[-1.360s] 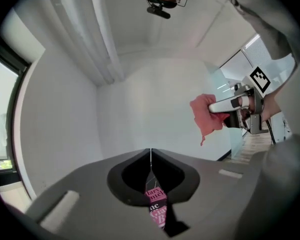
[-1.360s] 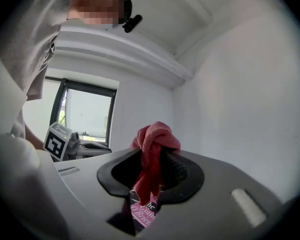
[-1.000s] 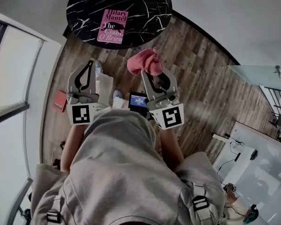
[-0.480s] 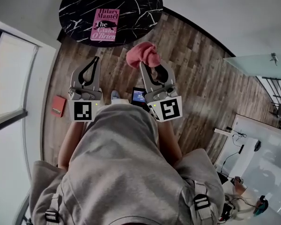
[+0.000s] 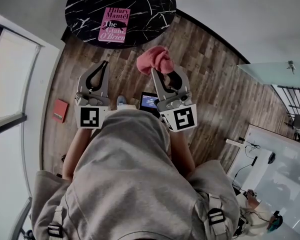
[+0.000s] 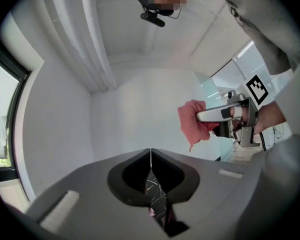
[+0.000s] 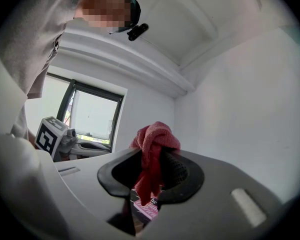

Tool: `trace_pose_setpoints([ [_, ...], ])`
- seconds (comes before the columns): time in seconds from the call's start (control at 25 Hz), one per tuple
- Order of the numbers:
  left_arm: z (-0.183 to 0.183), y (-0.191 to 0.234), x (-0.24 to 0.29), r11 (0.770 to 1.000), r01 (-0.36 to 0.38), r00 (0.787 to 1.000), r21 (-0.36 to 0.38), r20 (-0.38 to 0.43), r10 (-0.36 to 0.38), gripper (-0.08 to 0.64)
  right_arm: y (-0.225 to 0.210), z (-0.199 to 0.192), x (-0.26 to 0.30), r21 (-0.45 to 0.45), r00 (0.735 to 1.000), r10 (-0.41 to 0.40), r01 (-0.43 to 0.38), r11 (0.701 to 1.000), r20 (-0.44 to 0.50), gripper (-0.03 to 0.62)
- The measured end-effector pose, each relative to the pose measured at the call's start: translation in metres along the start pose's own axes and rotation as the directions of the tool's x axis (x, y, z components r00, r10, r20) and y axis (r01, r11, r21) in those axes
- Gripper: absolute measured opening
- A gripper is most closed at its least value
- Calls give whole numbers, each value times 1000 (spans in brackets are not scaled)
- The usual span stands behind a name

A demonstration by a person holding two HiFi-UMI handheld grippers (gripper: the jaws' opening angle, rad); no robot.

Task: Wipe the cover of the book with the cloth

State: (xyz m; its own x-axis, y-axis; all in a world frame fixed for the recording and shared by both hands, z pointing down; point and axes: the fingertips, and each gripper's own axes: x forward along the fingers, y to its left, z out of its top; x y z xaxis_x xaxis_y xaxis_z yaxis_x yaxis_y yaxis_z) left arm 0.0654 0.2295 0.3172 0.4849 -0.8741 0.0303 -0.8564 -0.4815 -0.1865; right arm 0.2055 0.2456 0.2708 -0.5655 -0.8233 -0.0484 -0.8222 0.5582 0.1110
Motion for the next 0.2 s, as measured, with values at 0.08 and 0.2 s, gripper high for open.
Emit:
trace_pose_setpoints([
  [0.08, 1, 2, 0, 1000, 1, 1000, 14, 15, -1, 6, 1, -1, 1, 1, 1000, 4, -4, 1000, -1, 110],
  [0.2, -1, 2, 0, 1000, -2, 1000, 10, 1, 2, 6, 0, 0, 1, 2, 1000, 2, -2, 1000, 2, 110],
])
